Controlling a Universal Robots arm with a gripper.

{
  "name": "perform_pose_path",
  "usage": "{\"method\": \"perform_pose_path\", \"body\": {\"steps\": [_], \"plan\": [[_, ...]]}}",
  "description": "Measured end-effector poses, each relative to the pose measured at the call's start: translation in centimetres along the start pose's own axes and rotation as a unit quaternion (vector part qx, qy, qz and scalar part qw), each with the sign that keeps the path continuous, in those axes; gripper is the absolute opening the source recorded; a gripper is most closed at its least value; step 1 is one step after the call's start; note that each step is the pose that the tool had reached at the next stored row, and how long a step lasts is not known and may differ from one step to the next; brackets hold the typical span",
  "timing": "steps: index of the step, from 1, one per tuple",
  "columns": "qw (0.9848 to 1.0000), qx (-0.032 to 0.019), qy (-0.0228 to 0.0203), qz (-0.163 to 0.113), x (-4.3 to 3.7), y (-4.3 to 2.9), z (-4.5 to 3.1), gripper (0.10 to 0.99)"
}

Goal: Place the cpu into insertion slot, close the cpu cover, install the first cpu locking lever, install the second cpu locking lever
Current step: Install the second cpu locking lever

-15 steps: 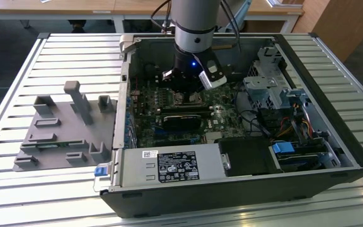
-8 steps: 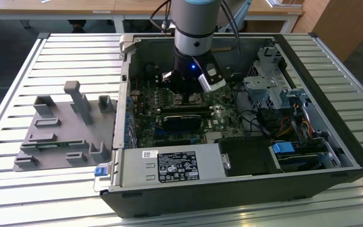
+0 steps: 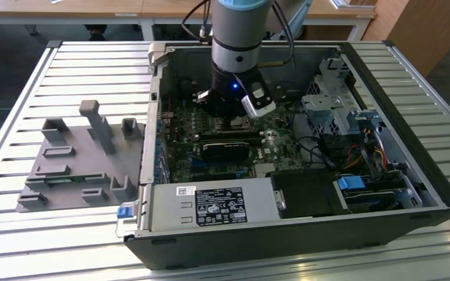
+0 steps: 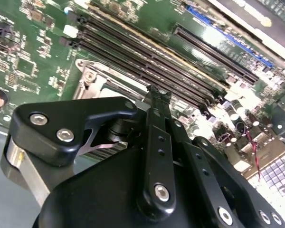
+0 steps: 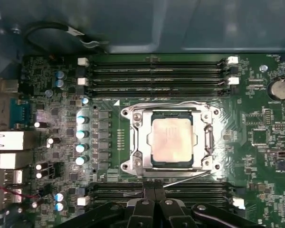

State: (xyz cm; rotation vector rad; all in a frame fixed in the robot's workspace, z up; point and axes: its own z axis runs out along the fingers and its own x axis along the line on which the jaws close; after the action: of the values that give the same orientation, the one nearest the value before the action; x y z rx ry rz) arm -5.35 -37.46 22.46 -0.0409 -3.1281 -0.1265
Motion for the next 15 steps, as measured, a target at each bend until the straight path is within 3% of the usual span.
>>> {"method": "perform_pose_path", "body": {"steps": [8, 15], "plan": [[1.0, -0.0024, 0.0, 0.0, 0.32, -0.13, 0.8, 0.106], [0.9998, -0.0203, 0.0005, 0.0, 0.47, -0.94, 0.86, 0.106]]}}
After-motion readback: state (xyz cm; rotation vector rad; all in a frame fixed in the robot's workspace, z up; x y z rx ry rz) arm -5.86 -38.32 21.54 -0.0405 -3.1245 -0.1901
